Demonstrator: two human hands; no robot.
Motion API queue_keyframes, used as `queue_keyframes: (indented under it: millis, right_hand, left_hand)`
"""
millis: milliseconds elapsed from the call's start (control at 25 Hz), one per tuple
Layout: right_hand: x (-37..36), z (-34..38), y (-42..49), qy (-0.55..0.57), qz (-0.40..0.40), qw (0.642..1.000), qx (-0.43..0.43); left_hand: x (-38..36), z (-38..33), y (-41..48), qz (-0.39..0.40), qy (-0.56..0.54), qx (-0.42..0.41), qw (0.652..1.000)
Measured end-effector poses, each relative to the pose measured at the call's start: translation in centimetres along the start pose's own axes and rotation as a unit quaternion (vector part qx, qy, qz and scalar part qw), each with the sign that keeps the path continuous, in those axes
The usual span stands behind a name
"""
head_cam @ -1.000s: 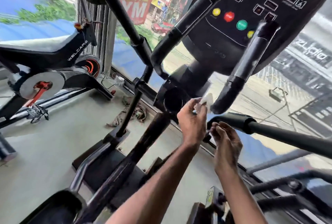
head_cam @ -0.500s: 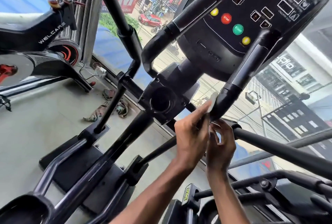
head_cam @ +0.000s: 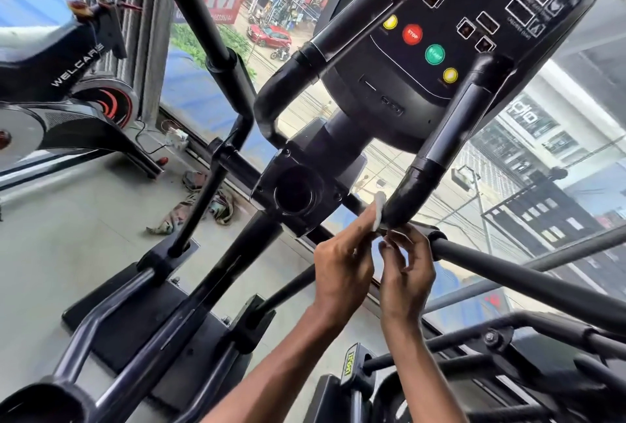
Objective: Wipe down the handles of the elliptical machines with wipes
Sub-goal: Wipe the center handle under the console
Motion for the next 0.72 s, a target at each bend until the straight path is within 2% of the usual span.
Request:
queue_keyframes:
  millis: [120, 320, 480, 560, 720]
  right_hand:
    - [-0.1, -0.2, 0.0, -0.032, -0.013, 0.999, 0.011]
    - [0.0, -0.8, 0.2, -0.056, -0.039, 0.997, 0.027]
    - [0.0, -0.9, 0.3, -0.074, -0.043, 0.995, 0.061]
    - [-0.1, -1.2, 0.5, -0.076, -0.042, 0.994, 0.071]
    - [-0.1, -1.6, 0.9, -0.066, -0.044, 0.993, 0.090]
  left_hand:
    - [-0.6, 2.6, -0.2, 0.017, -0.011, 0.053, 0.998]
    - [-2.9, 9.0, 1.1, 0.098, 0.007, 0.155, 0.983]
    - [-3.6, 9.5, 1.4, 0.116, -0.031, 0.119, 0.986]
    - [-4.3, 10.7, 1.6, 0.127, 0.008, 0.130, 0.983]
    - [-6.5, 15.9, 1.9, 0.174, 0.122, 0.239, 0.947]
Point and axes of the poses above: each hand's wrist, its own y-axis towards the middle knuckle, its own x-axis out of the back of the hand, z = x × y, the point moved 8 cm from there along y, towards the middle knuckle, and after that the axes turned 2 degrees about -y, right-handed, at the moved point
